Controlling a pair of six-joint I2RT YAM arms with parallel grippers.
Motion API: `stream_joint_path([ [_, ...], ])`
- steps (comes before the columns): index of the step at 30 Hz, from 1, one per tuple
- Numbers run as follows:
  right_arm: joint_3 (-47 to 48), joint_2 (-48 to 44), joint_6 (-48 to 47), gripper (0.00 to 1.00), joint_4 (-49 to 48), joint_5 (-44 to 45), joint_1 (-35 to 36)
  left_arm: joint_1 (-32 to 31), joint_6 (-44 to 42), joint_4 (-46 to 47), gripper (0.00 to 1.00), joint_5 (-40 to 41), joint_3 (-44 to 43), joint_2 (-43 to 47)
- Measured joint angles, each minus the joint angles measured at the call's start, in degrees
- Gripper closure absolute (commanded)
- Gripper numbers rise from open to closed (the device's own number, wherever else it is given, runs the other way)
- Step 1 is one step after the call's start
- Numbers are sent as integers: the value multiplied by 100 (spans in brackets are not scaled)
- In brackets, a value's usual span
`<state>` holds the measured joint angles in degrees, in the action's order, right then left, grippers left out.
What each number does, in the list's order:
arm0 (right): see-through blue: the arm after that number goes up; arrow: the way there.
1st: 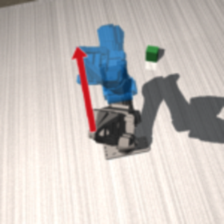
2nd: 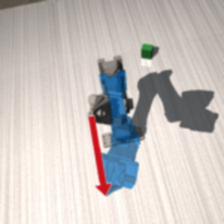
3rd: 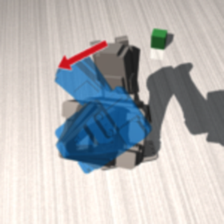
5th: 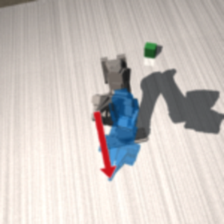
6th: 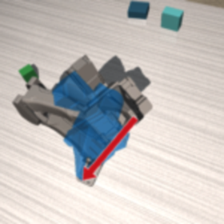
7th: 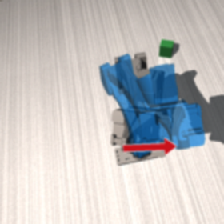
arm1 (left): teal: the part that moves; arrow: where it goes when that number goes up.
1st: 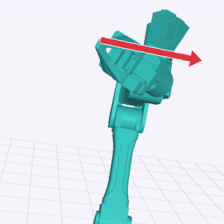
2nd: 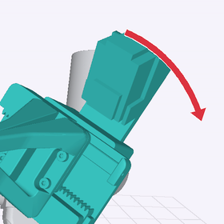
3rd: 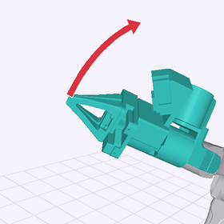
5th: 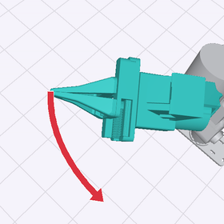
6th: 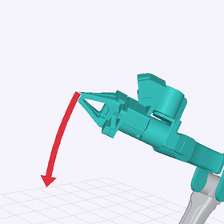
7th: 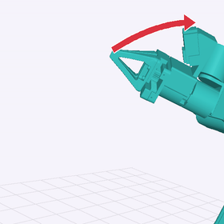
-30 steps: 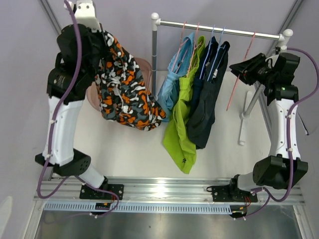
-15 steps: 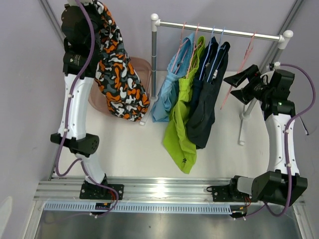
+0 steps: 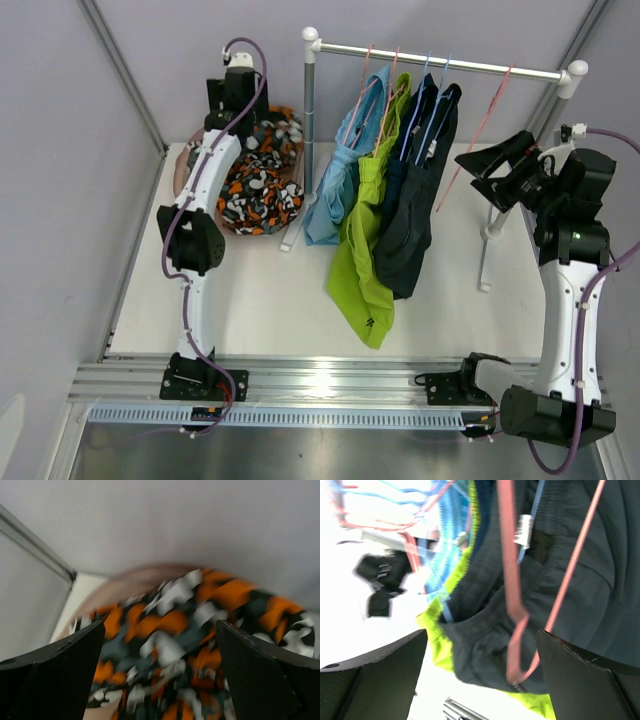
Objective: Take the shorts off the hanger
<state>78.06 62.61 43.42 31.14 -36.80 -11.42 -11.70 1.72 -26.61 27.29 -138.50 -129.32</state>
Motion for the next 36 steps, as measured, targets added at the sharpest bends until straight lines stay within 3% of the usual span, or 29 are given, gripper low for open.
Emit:
stream_joint_path([
  [3,278,-208,7,2,111,24,0,-2,219,-546,1,-114,177,0],
  [6,531,-409,111,2,4,20,42,-31,343,-616,1,-256,883,629],
  [12,697,-424,376,6,-494,142,529,-173,584,-511,1,-566,2616,3117],
  [17,981,243,409,9,-734,483,1191,-398,745,-162,1,-925,4155,5248],
  [20,1110,776,332,12,-765,688,1436,-562,811,-50,1,-1176,5069,6017],
  [29,1296,1497,168,34,-748,1228,1537,-656,927,-356,1,-1665,6951,6966],
  [36,1294,1663,186,41,-994,1419,1648,-656,925,-339,1,-1707,7296,7576],
])
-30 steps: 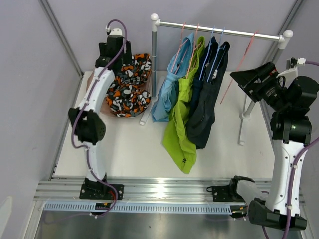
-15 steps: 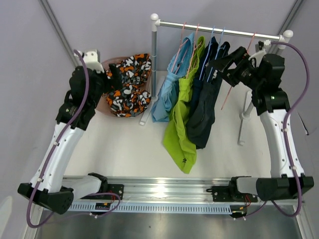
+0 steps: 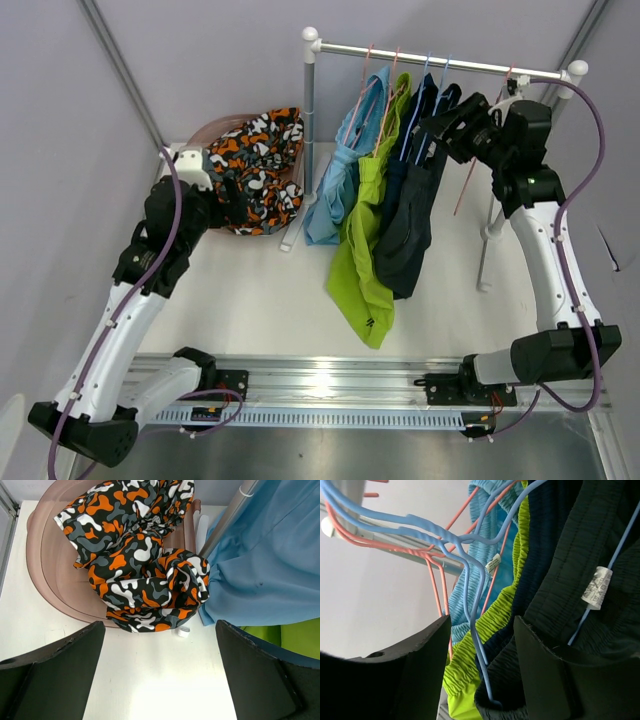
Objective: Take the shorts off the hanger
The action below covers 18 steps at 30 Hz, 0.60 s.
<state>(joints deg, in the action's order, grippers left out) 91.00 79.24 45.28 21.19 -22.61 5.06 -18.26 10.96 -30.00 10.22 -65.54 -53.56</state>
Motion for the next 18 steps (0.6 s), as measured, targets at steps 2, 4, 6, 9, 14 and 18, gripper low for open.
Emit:
stream_joint_path([
  [2,-2,92,13,42,-52,74,105,0,2,35,1,-15,83,59],
  [4,-2,173,13,48,-87,120,201,0,2,39,1,-31,153,70],
  [6,-2,256,7,62,-144,149,289,0,2,48,1,-42,229,70],
  [9,7,341,50,89,-247,166,367,0,2,72,1,-46,330,76],
  [14,59,302,-55,98,-256,286,393,0,0,72,1,-125,442,127],
  [18,61,85,-142,100,76,542,365,0,-2,79,1,-208,442,199],
])
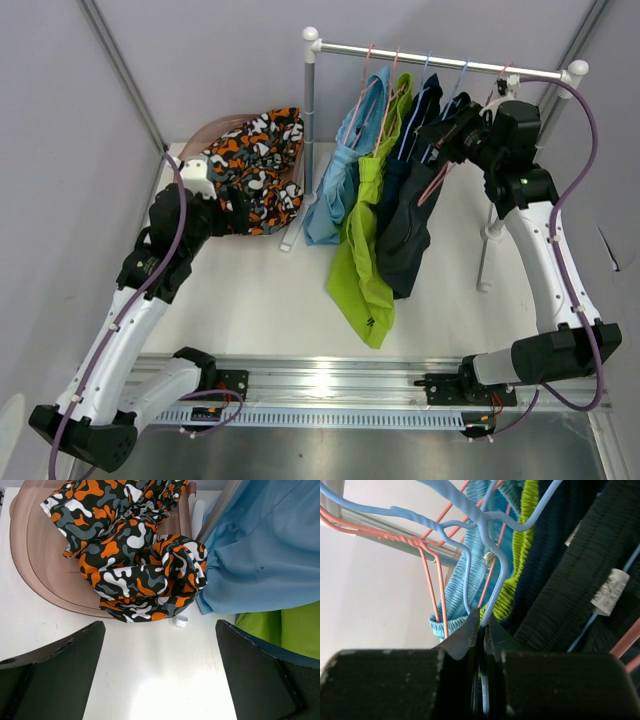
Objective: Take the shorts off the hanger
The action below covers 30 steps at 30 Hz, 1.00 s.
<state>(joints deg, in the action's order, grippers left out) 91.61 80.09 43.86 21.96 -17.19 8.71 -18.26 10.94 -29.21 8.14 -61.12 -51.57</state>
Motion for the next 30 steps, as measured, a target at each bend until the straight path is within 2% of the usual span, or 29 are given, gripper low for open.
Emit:
stream_joint_path([
  [4,4,-225,-46,100,238,118,-76,-28,2,-42,1,-225,-74,-22],
  [7,168,-278,-63,100,415,140,-146,-289,-17,-52,1,-459,-345,-160],
  [13,721,-236,-55,100,590,94,-153,-1801,-149,481,1,-1508,-1266,-809],
  [19,861,-254,9,100,643,20,-13,-2618,57,1799,1,-2710,-1360,-1613],
  [24,855,-382,105,100,750,-28,50,-3128,127,2426,1,-2997,-1515,-2426],
  [30,855,-737,162,100,769,-111,59,-3554,103,2736,1,-3038,-2046,-3239],
])
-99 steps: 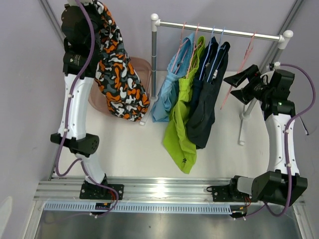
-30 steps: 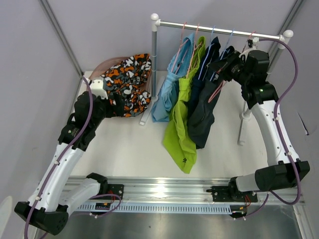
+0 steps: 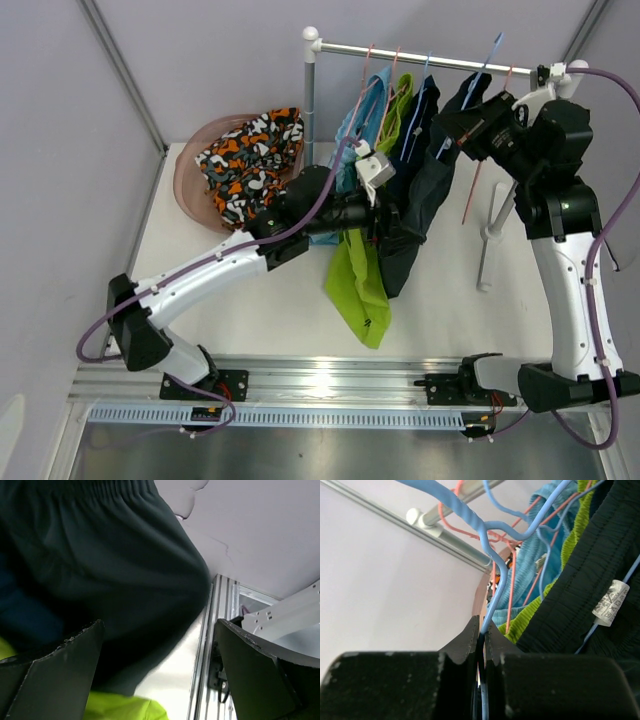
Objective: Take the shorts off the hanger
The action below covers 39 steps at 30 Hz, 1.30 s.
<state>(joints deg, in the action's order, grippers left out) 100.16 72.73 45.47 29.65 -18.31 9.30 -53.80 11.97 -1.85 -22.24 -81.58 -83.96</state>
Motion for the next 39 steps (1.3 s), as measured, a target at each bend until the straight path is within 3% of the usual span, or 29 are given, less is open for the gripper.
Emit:
stream_joint_path([
  [4,0,-175,4,100,7,-24,0,-94,7,151,2,-2,-332,-446],
  [7,0,-223,4,100,17,-50,0,-105,46,225,33,7,-339,-597],
  [8,0,-225,0,100,35,-52,0,-105,63,251,51,7,-341,-645],
  [10,0,-223,-9,100,52,-20,-17,-111,87,243,69,-13,-389,-721],
  [11,0,-223,-13,100,57,0,-42,-125,92,208,88,-22,-439,-758],
  [12,0,-223,-15,100,55,9,-66,-151,109,175,98,-26,-498,-796],
  [18,31,-216,-17,100,140,-59,-251,-264,46,173,100,160,-422,-748],
  [31,664,136,251,100,658,-741,-778,-1174,52,601,100,1578,2334,1541],
  [35,654,129,328,100,542,-813,-811,-1180,52,463,100,1886,2310,1346],
  [39,251,-149,461,100,391,-879,-826,-1187,0,149,100,2400,1469,533],
])
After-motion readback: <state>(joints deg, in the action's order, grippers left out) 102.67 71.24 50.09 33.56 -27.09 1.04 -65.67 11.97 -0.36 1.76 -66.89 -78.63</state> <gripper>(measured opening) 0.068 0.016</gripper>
